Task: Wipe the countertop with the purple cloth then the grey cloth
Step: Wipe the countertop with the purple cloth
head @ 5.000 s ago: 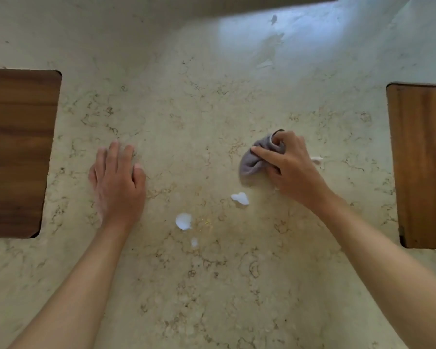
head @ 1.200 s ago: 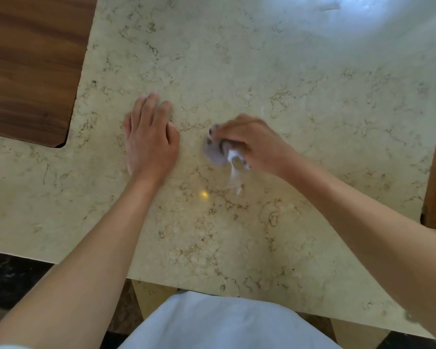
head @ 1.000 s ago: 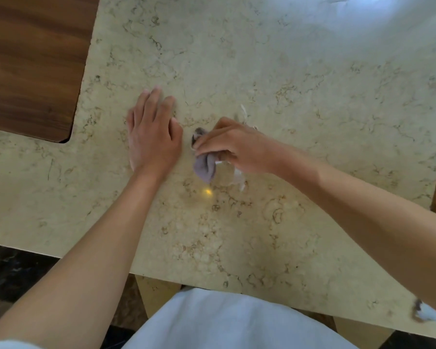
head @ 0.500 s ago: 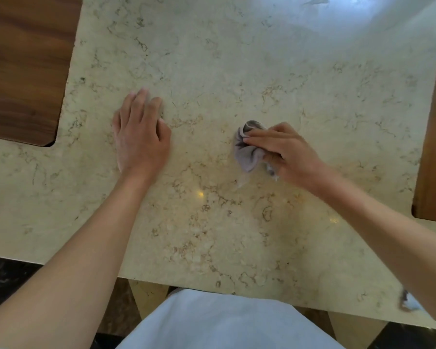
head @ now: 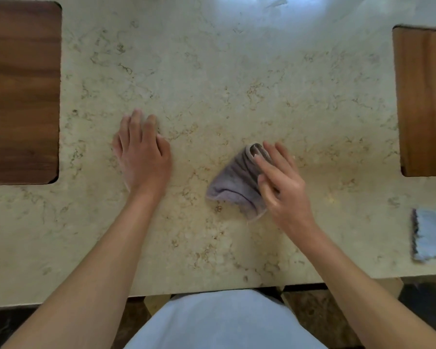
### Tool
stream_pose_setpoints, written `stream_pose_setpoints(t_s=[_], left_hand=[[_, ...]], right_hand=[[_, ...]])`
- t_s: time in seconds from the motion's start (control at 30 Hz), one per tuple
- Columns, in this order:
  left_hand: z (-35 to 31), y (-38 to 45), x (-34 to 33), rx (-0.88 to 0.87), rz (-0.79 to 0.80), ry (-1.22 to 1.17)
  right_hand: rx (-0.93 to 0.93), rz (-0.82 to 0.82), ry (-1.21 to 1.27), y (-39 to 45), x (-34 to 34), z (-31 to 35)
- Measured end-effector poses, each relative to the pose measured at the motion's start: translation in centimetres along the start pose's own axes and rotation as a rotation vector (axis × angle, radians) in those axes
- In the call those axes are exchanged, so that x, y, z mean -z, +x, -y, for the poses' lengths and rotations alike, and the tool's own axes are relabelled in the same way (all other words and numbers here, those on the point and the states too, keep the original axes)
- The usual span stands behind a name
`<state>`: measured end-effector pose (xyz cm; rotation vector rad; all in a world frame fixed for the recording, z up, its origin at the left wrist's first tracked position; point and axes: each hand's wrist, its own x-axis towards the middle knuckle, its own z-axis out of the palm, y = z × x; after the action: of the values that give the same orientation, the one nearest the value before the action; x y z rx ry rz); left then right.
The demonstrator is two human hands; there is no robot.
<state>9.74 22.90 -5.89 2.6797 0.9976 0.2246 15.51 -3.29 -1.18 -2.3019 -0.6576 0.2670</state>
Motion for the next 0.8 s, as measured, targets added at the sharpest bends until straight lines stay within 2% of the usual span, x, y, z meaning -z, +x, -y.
stream_pose_setpoints(t_s=[0.07, 0.13, 0.23, 0.3, 0.47, 0.63, 0.8], left_hand=[[0.1, 0.0, -0.1, -0.006, -0.004, 0.002], [0.1, -0.1, -0.1, -0.005, 0.008, -0.009], [0.2, -0.2, -0.1, 0.006, 0.011, -0.017], [0.1, -0.1, -0.1, 0.005, 0.008, -0.007], [0.1, -0.1, 0.0, 0.004, 0.039, 0.003], [0.0, -0.2, 0.3, 0.007, 0.055, 0.008], [-0.1, -0.3, 0.2, -0.001, 0.033, 0.009]], right_hand=[[0.149, 0.046, -0.164, -0.1, -1.4, -0.6], [0.220, 0.122, -0.346, -0.3, -2.8, -0.9], [0.162, 0.187, -0.592, -0.2, -4.2, -0.2], [0.101, 0.187, -0.647, 0.0, -4.7, 0.1], [0.087, 0.170, -0.636, -0.2, -5.0, 0.2], [0.149, 0.071, -0.543, 2.0, -3.0, -2.4], [-0.126, -0.051, -0.401, 5.9, 1.6, -6.5]])
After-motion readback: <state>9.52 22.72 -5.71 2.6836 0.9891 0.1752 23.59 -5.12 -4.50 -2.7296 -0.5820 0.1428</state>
